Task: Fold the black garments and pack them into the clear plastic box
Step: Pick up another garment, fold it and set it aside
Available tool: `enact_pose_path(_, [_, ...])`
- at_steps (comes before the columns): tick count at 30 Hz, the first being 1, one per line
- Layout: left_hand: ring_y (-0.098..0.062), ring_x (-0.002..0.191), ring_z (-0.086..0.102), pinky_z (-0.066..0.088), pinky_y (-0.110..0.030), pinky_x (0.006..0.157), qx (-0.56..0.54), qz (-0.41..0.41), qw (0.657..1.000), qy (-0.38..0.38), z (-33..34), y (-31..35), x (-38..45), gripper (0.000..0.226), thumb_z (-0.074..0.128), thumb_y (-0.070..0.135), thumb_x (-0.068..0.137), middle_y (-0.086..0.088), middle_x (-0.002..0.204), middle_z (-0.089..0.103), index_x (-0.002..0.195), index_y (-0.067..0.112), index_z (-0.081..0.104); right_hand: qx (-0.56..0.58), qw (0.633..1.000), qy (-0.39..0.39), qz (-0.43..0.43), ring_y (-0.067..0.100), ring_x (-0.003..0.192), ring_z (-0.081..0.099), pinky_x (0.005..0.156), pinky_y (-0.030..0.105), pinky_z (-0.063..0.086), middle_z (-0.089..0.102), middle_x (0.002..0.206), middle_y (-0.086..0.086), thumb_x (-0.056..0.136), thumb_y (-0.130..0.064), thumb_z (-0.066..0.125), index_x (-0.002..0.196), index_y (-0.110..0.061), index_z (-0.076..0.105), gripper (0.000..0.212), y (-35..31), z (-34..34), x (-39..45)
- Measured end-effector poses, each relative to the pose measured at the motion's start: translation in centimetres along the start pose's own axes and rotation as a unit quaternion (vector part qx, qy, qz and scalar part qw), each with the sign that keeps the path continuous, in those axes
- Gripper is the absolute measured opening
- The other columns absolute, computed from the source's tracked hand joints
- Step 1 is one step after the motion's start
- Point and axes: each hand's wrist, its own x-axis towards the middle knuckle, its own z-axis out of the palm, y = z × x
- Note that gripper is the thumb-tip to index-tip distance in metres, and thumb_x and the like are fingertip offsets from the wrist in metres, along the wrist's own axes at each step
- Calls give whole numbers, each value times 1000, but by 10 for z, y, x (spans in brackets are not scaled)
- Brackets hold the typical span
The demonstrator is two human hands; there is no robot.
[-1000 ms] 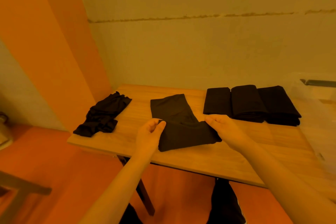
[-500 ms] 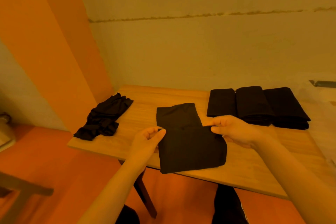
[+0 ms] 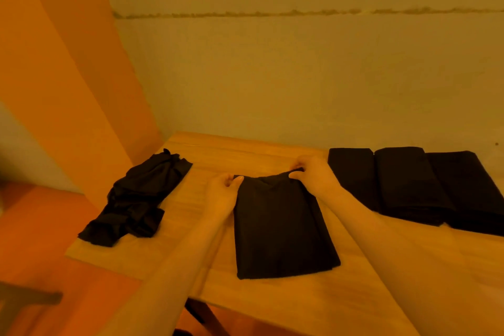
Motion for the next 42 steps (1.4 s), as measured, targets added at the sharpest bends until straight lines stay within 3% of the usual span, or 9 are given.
enact_pose_path(5, [-21, 127, 42, 39, -33, 101, 139, 84, 986, 26, 3, -20, 6, 43, 50, 29, 95, -4, 137, 46, 136, 18, 44, -29, 996, 84, -20, 20, 111, 54, 91, 29, 45, 52, 129, 6, 93, -23, 54, 131, -17, 48, 39, 13, 13, -12])
enact_pose_path(8, [-17, 130, 37, 31, -29, 105, 240, 145, 960, -12, 4, -29, 6, 41, 48, 33, 95, -1, 138, 46, 134, 20, 47, -2, 996, 87, -6, 10, 90, 54, 83, 24, 46, 59, 101, 1, 89, -28, 59, 114, -13, 60, 30, 30, 24, -44])
enact_pose_path(13, [-18, 125, 41, 31, -31, 103, 291, 146, 945, -30, 10, -20, 15, 35, 51, 35, 93, -2, 130, 53, 125, 20, 57, 8, 997, 70, 40, 6, 90, 46, 82, 20, 42, 56, 112, 3, 86, -30, 62, 122, -14, 55, 40, 44, 37, -53])
enact_pose_path(20, [-16, 115, 45, 39, -33, 97, 314, 203, 916, -147, 61, 31, 17, 40, 58, 41, 88, 2, 118, 57, 124, 24, 58, 67, 987, 143, 39, 2, 79, 48, 62, 10, 36, 53, 87, -8, 85, -24, 65, 100, -13, 66, 18, 46, 42, -46])
enact_pose_path(25, [-9, 93, 51, 41, -25, 77, 228, 165, 942, -181, 75, 38, 24, 12, 64, 25, 86, 4, 103, 60, 94, 17, 69, 133, 979, 151, 18, 2, 70, 52, 66, 14, 45, 56, 75, -10, 86, -21, 63, 87, -18, 66, 5, 55, 41, -53])
enact_pose_path(32, [-8, 101, 50, 38, -23, 85, 98, 124, 971, -177, 75, 41, 27, 10, 51, 19, 94, 6, 101, 57, 84, 21, 52, 193, 965, 177, 12, 4, 72, 57, 59, 13, 42, 59, 77, -8, 90, -22, 57, 87, -21, 60, 5, 56, 43, -52])
enact_pose_path(36, [-10, 87, 57, 46, -22, 73, 74, 117, 973, -186, 81, 47, 32, 14, 43, 21, 98, 2, 90, 60, 84, 22, 46, 278, 952, 123, 44, 12, 80, 62, 66, 20, 49, 63, 85, -3, 89, -23, 59, 89, -22, 56, 3, 53, 37, -54])
enact_pose_path(39, [-4, 67, 49, 39, -12, 55, 98, 166, 969, -156, 87, 50, 32, 13, 43, 20, 98, 5, 75, 52, 85, 19, 45, 371, 926, -24, 66, 16, 87, 67, 75, 33, 56, 68, 96, 2, 80, -22, 70, 104, -19, 57, 28, 54, 32, -63])
enact_pose_path(42, [-7, 57, 42, 35, -16, 47, 123, 226, 958, -126, 92, 52, 33, 9, 44, 20, 98, 5, 65, 46, 90, 16, 46, 258, 960, -91, 59, 21, 91, 67, 83, 39, 55, 69, 98, 9, 83, -21, 67, 102, -10, 64, 22, 56, 27, -71])
